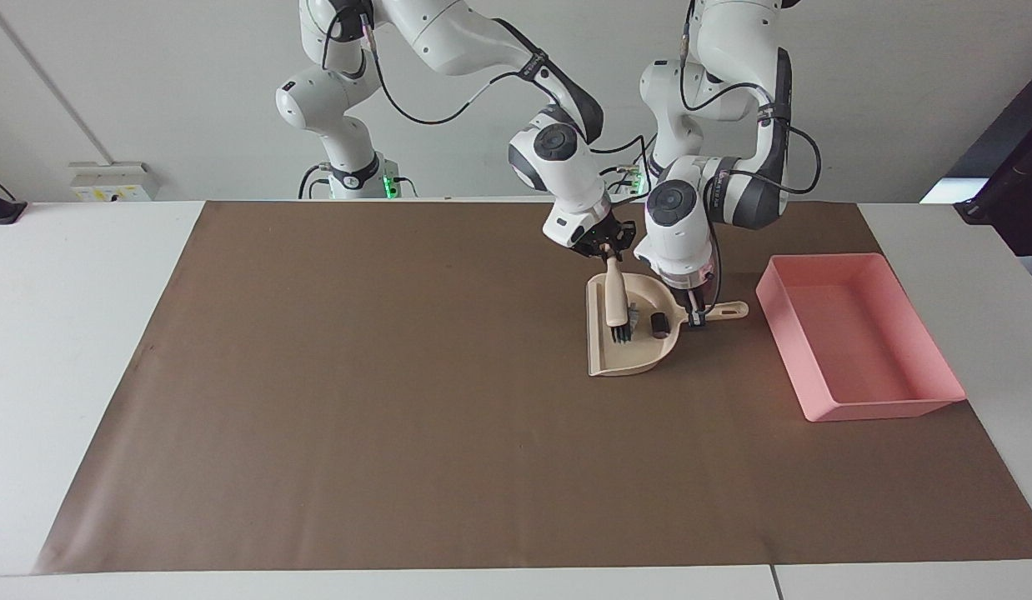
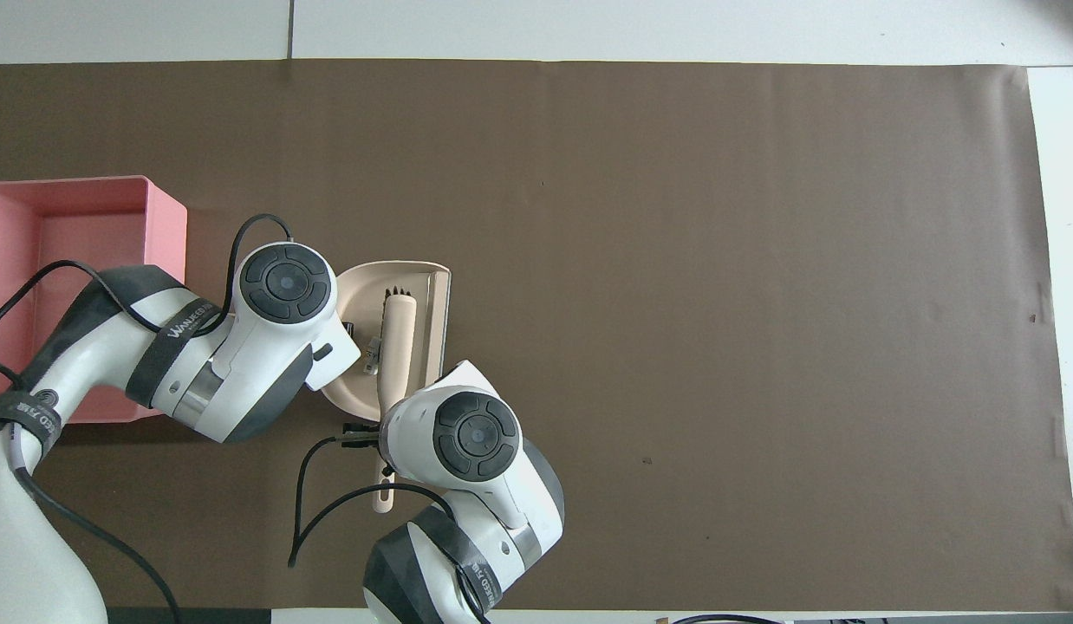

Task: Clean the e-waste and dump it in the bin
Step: 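Sweep the component into the dustpan with the brush in the right gripper, then tip the dustpan into the pink bin while the right gripper returns the brush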

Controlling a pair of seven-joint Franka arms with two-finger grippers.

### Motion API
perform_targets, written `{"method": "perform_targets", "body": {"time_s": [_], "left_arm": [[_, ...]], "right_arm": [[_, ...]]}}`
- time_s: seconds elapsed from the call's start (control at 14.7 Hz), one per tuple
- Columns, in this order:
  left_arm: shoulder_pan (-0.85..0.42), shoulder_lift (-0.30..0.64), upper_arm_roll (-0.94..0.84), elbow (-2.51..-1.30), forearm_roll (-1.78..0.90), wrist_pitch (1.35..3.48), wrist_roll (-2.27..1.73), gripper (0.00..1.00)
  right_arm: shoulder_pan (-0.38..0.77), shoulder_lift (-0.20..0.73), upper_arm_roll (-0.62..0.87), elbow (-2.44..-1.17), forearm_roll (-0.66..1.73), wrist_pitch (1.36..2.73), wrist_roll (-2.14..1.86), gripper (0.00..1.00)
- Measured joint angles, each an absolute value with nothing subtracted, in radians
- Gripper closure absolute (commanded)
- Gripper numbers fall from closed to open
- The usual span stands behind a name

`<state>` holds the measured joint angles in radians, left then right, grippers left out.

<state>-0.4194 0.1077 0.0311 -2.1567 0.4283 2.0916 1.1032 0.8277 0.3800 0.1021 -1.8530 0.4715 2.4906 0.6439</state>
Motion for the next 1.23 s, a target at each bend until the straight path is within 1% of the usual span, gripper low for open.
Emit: {"method": "perform_targets", "body": {"time_s": [0.14,0.27,0.41,0.61,0.75,0.89,1.02,1.23], "left_arm": [[-0.408,0.103,0.031,-2.17,0.425,2.116,1.11,1.0],[-0.391,0.103,0.032,-2.171,0.389,2.131,1.147,1.0],[-0.371,0.102,0.032,-2.171,0.345,2.147,1.209,1.0],[-0.348,0.086,0.033,-2.168,0.316,2.145,1.264,1.0],[-0.327,0.067,0.037,-2.152,0.284,2.129,1.325,1.0],[-0.284,0.046,0.042,-2.113,0.26,2.085,1.383,1.0],[-0.232,0.029,0.047,-2.053,0.246,2.034,1.428,1.0],[-0.139,0.019,0.05,-1.969,0.242,1.988,1.469,1.0]], "right_arm": [[0.817,0.373,0.098,-1.831,0.471,2.407,0.644,1.0],[0.792,0.334,0.095,-1.817,0.471,2.303,0.647,1.0],[0.744,0.259,0.092,-1.819,0.458,2.176,0.661,1.0],[0.635,0.126,0.088,-1.839,0.319,1.936,0.718,1.0],[0.551,0.07,0.085,-1.859,0.278,1.821,0.719,1.0],[0.473,0.051,0.083,-1.87,0.223,1.747,0.705,1.0],[0.377,0.05,0.082,-1.885,0.166,1.686,0.607,1.0],[0.204,0.049,0.08,-1.917,0.103,1.651,0.397,1.0]]}}
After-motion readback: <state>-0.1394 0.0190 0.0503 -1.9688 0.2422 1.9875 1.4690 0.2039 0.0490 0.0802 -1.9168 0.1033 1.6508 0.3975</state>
